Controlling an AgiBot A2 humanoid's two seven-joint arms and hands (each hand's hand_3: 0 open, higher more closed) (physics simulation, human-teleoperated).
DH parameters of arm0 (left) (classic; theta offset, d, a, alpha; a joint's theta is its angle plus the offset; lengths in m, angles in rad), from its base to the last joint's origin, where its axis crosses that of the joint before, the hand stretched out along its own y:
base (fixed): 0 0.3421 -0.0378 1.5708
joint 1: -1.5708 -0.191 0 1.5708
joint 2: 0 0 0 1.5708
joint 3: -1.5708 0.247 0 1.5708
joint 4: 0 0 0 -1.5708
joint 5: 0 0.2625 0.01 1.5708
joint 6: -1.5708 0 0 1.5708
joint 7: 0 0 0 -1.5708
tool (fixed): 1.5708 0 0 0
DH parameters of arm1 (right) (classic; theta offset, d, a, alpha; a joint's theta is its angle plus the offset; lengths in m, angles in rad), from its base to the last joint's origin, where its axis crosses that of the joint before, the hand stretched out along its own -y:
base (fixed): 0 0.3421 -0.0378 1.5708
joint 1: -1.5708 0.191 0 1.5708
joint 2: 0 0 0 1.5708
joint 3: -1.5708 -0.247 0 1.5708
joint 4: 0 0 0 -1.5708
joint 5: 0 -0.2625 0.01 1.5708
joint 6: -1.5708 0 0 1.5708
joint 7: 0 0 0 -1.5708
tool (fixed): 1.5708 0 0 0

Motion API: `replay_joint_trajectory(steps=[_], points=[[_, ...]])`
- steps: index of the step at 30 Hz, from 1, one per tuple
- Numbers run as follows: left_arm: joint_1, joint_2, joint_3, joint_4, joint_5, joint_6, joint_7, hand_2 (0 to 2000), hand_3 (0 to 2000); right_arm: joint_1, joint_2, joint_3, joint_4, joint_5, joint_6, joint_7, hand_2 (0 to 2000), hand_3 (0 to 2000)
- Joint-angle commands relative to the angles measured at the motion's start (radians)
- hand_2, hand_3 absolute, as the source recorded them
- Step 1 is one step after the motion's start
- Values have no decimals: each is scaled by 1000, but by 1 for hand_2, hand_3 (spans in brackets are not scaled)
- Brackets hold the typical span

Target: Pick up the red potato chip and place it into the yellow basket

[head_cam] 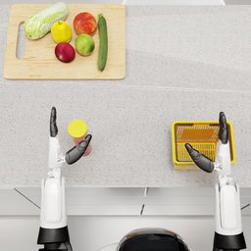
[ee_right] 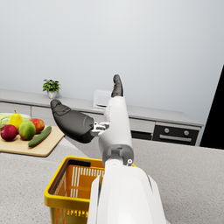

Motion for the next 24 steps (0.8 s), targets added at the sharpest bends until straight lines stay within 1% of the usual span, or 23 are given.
replay_joint_trajectory(steps=[1,4,5,8,12,14,17,18,19,20,23,24], points=[[36,7,23,161,8,0,0,0,0,0,-2,-8,15,8,0,0,0,0],[64,19,62,294,22,0,0,0,0,-12,-6,8,23,22,0,0,0,0],[89,24,80,363,24,0,0,0,0,-11,-8,14,25,24,0,0,0,0],[124,40,120,509,28,0,0,0,0,-19,-12,27,27,28,0,0,0,0],[174,62,141,691,29,0,0,0,0,-17,-20,28,30,29,0,0,0,0],[195,72,161,763,29,0,0,0,0,-21,-23,31,27,30,0,0,0,0],[233,87,149,841,30,0,0,0,0,-22,-29,33,35,30,0,0,0,0],[231,88,148,833,30,0,0,0,0,-24,-30,33,33,30,0,0,0,0],[219,88,132,798,30,0,0,1361,327,-22,-32,33,27,30,0,0,0,0],[203,89,119,761,29,-16,-1,2000,653,-26,-33,33,23,30,0,0,0,0],[180,91,87,668,30,-34,4,2000,1633,-26,-39,51,16,30,0,0,0,0],[164,91,74,600,31,-28,2,2000,1960,-24,-41,64,9,30,0,0,0,0]])
